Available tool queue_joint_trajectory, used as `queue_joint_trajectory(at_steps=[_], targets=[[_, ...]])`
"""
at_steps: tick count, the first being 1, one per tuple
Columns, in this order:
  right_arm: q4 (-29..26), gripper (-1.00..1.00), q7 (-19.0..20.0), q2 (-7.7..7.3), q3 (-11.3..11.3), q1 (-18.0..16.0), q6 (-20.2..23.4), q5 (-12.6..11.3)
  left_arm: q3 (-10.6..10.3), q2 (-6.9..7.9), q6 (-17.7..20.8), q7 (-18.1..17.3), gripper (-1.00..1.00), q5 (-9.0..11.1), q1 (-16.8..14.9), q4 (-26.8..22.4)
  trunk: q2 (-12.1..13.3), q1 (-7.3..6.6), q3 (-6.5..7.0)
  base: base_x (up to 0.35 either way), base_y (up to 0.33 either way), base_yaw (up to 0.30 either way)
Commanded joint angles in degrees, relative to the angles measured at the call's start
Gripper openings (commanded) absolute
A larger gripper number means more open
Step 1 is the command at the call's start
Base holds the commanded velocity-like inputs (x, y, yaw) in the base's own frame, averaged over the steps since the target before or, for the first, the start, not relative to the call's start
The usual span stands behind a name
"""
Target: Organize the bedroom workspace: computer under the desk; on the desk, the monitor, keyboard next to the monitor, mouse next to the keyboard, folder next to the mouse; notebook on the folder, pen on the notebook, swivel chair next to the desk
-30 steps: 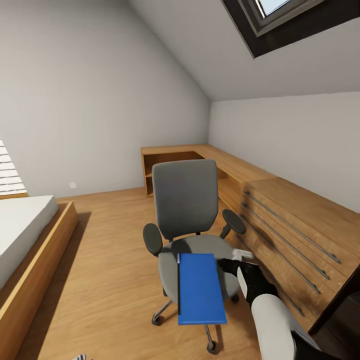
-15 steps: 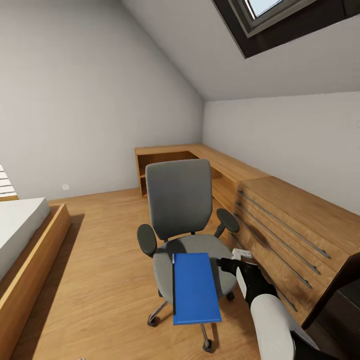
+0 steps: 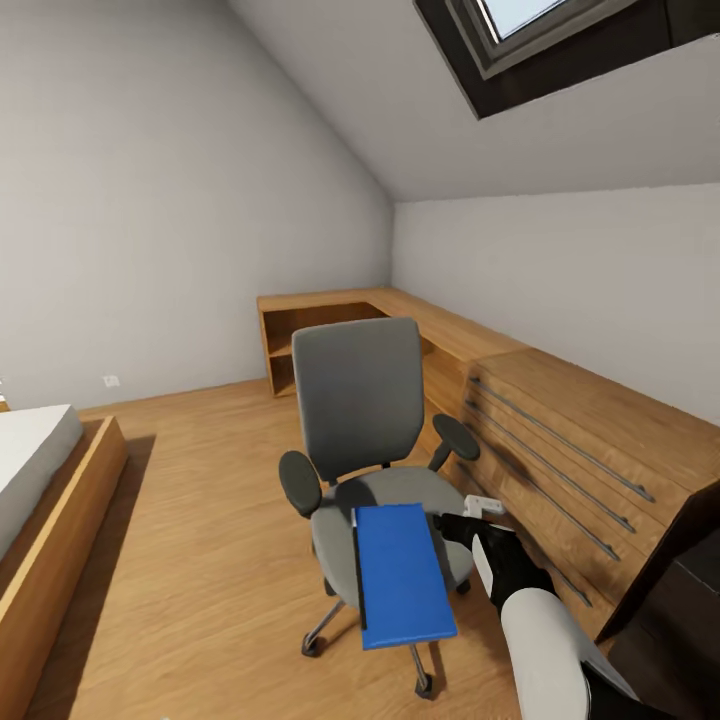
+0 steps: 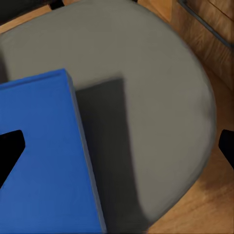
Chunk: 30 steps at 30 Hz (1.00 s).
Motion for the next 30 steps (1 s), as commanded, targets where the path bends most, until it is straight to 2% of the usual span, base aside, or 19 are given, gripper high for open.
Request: queue_joint_trajectory(at_steps=[1,17,30], targets=[[-0.18,1.0,0.5,0.1,-0.46,-0.06,0.2,0.61,-0.12,0.03,-0.12,0.02,1.0,0.57,0.02,-0.03,-0.03,0.0,-0.05,0.0,0.28,-0.243],[-0.21,1.0,0.49,0.1,-0.46,-0.06,-0.05,0.61,-0.21,0.03,-0.11,0.0,1.0,0.49,0.02,-0.03,-0.03,0.0,-0.05,0.0,0.265,-0.255],[-0.24,1.0,0.54,0.1,-0.48,-0.06,-0.23,0.61,-0.2,0.03,-0.11,0.01,1.0,0.48,0.02,-0.03,-0.03,0.0,-0.05,0.0,0.046,-0.259]])
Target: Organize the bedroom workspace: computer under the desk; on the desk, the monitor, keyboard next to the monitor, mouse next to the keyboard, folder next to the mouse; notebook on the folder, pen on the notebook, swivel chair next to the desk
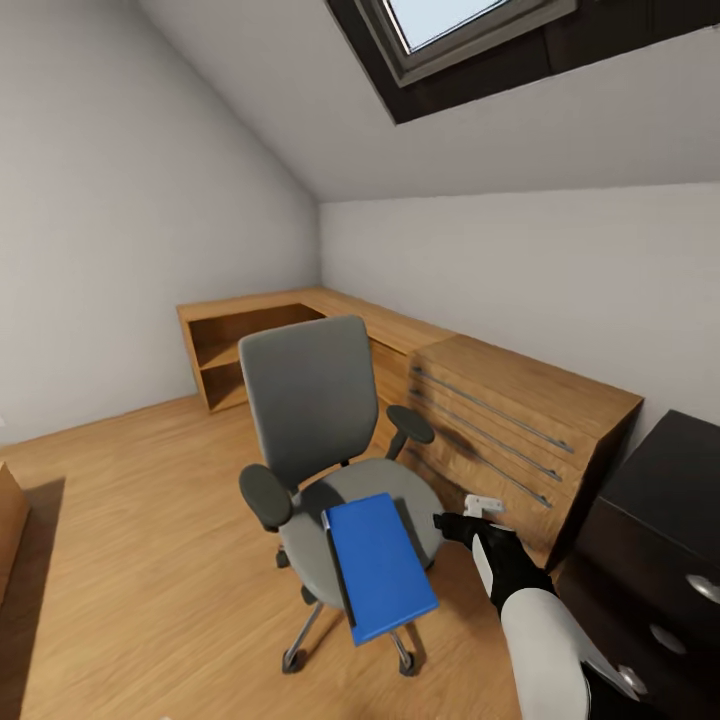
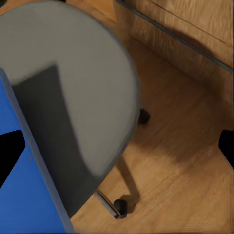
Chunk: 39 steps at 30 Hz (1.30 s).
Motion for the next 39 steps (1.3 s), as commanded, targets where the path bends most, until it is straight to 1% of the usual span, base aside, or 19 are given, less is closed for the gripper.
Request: queue_joint_trajectory(at_steps=[1,13,18,23,34,39], targets=[[-0.14,1.0,0.5,0.1,-0.46,-0.06,0.21,0.61,-0.08,0.02,-0.09,0.02,1.0,0.56,0.03,-0.07,-0.03,0.0,-0.05,0.0,0.006,-0.259],[-0.07,1.0,0.45,0.1,-0.52,-0.06,-1.77,0.61,-0.03,0.02,-0.09,0.02,1.0,0.56,0.03,0.13,-0.03,0.0,-0.08,-0.005,0.006,-0.258],[-0.09,1.0,0.44,0.1,-0.52,-0.06,-2.09,0.61,-0.03,0.02,-0.09,-0.01,1.0,0.56,0.03,0.19,-0.03,0.0,-0.26,-0.151,0.098,-0.232],[-0.09,1.0,0.4,0.1,-0.51,-0.06,-2.16,0.61,-0.03,0.02,-0.09,0.0,1.0,0.56,0.03,0.23,-0.03,0.0,-0.43,-0.246,0.167,-0.095],[-0.26,1.0,0.43,0.0,-0.53,-0.06,-2.21,0.69,-0.12,0.02,-0.13,-0.03,1.0,0.56,0.03,1.91,-0.03,0.0,-0.6,-0.267,0.214,-0.012],[-0.26,1.0,0.45,-0.03,-0.53,-0.06,-2.26,0.7,-0.12,0.02,-0.12,0.0,1.0,0.56,0.03,1.95,-0.03,0.0,-0.54,-0.107,0.129,-0.161]])
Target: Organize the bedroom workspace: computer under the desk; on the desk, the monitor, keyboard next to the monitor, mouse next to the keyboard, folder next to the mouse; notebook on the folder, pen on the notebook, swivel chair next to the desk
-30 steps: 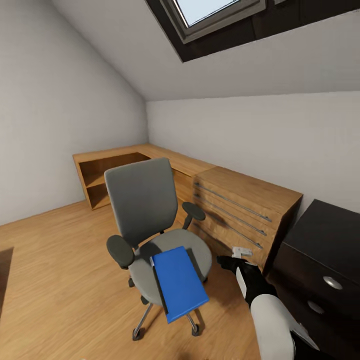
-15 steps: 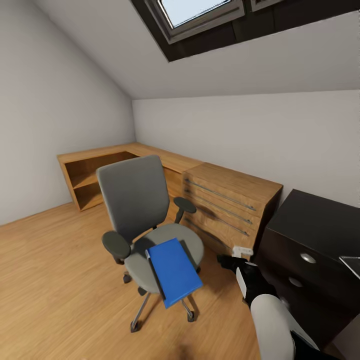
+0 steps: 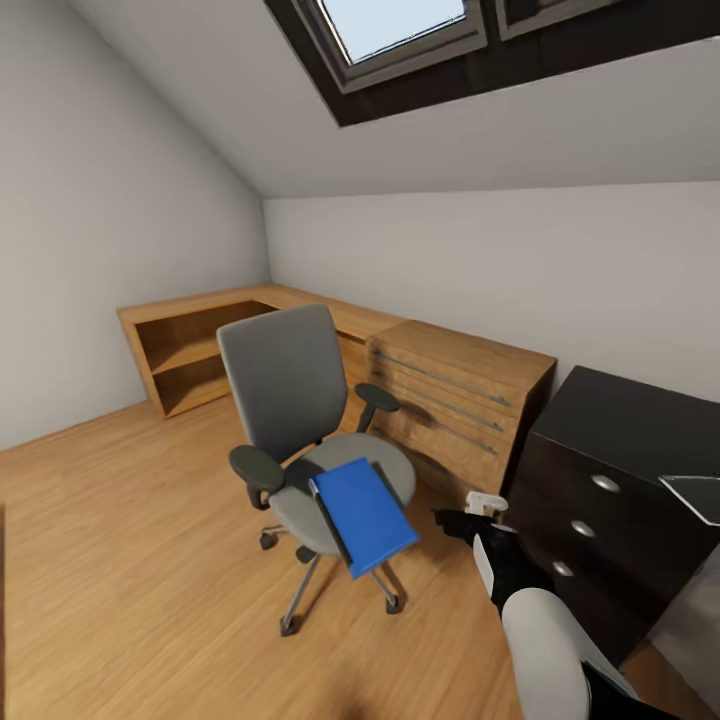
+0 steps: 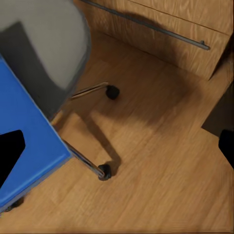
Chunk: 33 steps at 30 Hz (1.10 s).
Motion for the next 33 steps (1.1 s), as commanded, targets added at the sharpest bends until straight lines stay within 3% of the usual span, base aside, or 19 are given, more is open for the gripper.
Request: queue_joint_trajectory(at_steps=[1,17,25,33], targets=[[-0.17,1.0,0.51,0.09,-0.47,-0.05,0.22,0.61,-0.1,0.02,-0.1,0.02,1.0,0.56,0.03,-0.06,-0.03,-0.01,-0.03,-0.039,0.047,-0.219],[0.23,1.0,0.52,0.18,-0.47,-0.05,0.04,0.53,-0.1,0.02,-0.15,0.03,1.0,0.39,0.03,-0.21,-0.03,-0.01,0.15,-0.005,0.006,-0.248],[0.95,1.0,0.44,0.22,-0.48,0.02,-3.29,0.59,-0.05,0.09,-0.37,0.03,1.0,0.39,0.03,-0.15,-0.03,-0.01,0.16,0.0,0.0,-0.251],[2.22,1.0,0.4,0.09,-0.55,0.03,-4.97,0.61,-0.1,0.11,-6.03,-0.04,1.0,0.42,0.03,1.11,-0.03,-0.01,0.16,0.0,0.044,-0.122]])
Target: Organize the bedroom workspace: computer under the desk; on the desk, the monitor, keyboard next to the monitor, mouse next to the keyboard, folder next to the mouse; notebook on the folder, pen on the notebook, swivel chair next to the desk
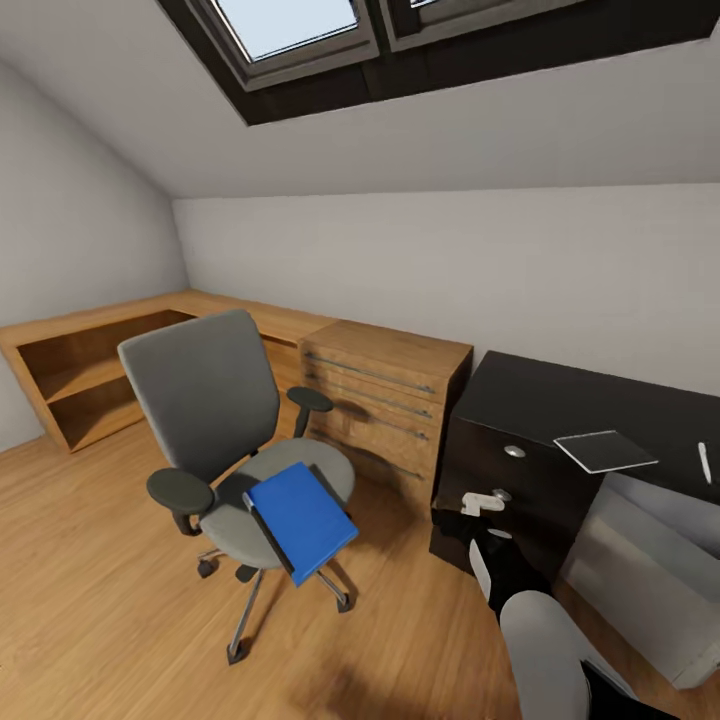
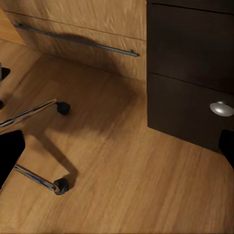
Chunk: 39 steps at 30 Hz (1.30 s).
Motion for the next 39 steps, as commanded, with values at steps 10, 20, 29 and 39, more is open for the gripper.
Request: queue_joint_trajectory(at_steps=[10,20,29,39], targets=[[-0.04,1.0,0.51,0.08,-0.49,-0.04,0.09,0.57,-0.14,0.03,-1.32,-0.01,1.0,0.48,0.02,0.67,-0.03,0.0,-0.05,0.0,0.268,-0.01],[0.32,1.0,0.58,-1.38,-1.08,0.5,-2.28,0.62,-0.46,0.0,-1.18,-0.01,1.0,0.41,0.02,0.82,-0.03,0.0,-0.05,0.0,0.182,0.0],[1.08,1.0,0.73,-1.99,-5.02,0.73,-2.92,0.24,-0.34,0.02,-1.02,0.22,1.0,0.5,0.02,0.88,-0.03,0.0,-0.05,0.0,0.006,0.0],[2.19,1.0,0.74,-2.09,-5.81,0.75,-4.43,-4.3,-0.3,0.1,-1.02,0.5,1.0,0.78,0.02,2.25,-3.23,1.76,-1.48,0.0,0.0,-0.005]])
